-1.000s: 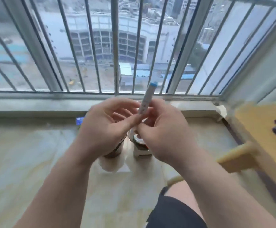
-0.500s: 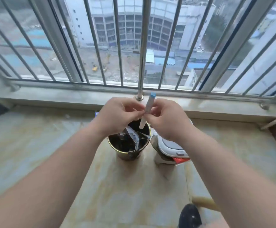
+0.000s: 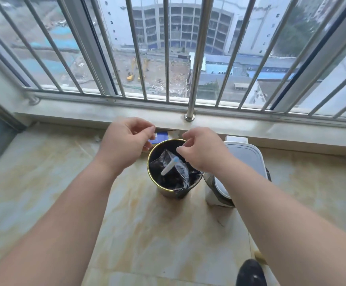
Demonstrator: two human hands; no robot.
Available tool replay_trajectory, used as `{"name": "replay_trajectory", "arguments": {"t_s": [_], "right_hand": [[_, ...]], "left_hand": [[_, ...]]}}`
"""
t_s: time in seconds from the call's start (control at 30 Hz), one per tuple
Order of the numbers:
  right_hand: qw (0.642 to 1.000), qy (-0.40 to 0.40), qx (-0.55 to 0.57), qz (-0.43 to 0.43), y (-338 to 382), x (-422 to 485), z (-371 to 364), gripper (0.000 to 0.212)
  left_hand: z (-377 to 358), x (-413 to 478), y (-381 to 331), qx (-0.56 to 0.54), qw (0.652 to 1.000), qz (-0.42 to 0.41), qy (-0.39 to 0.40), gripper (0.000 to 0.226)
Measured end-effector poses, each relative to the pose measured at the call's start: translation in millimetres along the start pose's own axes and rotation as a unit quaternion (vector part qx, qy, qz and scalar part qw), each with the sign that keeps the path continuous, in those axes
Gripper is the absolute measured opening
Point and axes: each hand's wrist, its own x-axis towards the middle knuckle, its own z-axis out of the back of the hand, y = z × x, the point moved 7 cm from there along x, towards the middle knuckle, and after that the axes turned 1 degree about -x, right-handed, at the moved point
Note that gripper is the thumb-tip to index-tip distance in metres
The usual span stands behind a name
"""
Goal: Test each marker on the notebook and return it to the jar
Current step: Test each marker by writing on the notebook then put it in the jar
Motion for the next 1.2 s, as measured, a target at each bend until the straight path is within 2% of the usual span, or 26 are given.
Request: {"name": "replay_trajectory", "arguments": {"t_s": [0.27,0.47,0.73,0.87,0.93,1.0,1.07,1.2], "right_hand": [[1.0,-0.012,-0.006,0.016,9.4,-23.8,9.0,0.022],[1.0,-0.024,0.005,0.001,5.1,-62.4,41.0,0.019],[0.989,-0.144,0.011,-0.022,-17.4,-187.2,157.2,0.021],[0.969,-0.242,0.01,-0.054,-30.1,-285.8,226.1,0.03],[0.952,-0.296,0.0,-0.072,-37.9,-345.0,258.9,0.031],[0.934,-0.34,-0.012,-0.11,-50.3,-408.1,285.2,0.031],[0.915,-0.376,-0.018,-0.148,-61.4,-472.1,304.8,0.031],[0.868,-0.447,-0.022,-0.216,-81.7,-602.4,323.6,0.023]], "left_hand": [[-21.7,-14.4,-10.5,0.054,0.998,0.004,0.038,0.013],[-42.6,-35.5,-48.2,0.116,0.989,-0.035,0.085,0.014],[-128.3,-101.5,-165.2,0.095,0.967,-0.144,0.187,0.008],[-190.4,-163.3,-246.4,0.021,0.932,-0.222,0.285,0.004],[-219.8,-200.7,-288.4,-0.015,0.911,-0.256,0.323,0.015],[-250.5,-242.8,-322.3,-0.043,0.889,-0.273,0.364,0.008],[-279.6,-289.4,-347.4,-0.058,0.867,-0.291,0.4,0.02],[-333.3,-405.5,-385.1,-0.08,0.807,-0.325,0.487,0.014]]}}
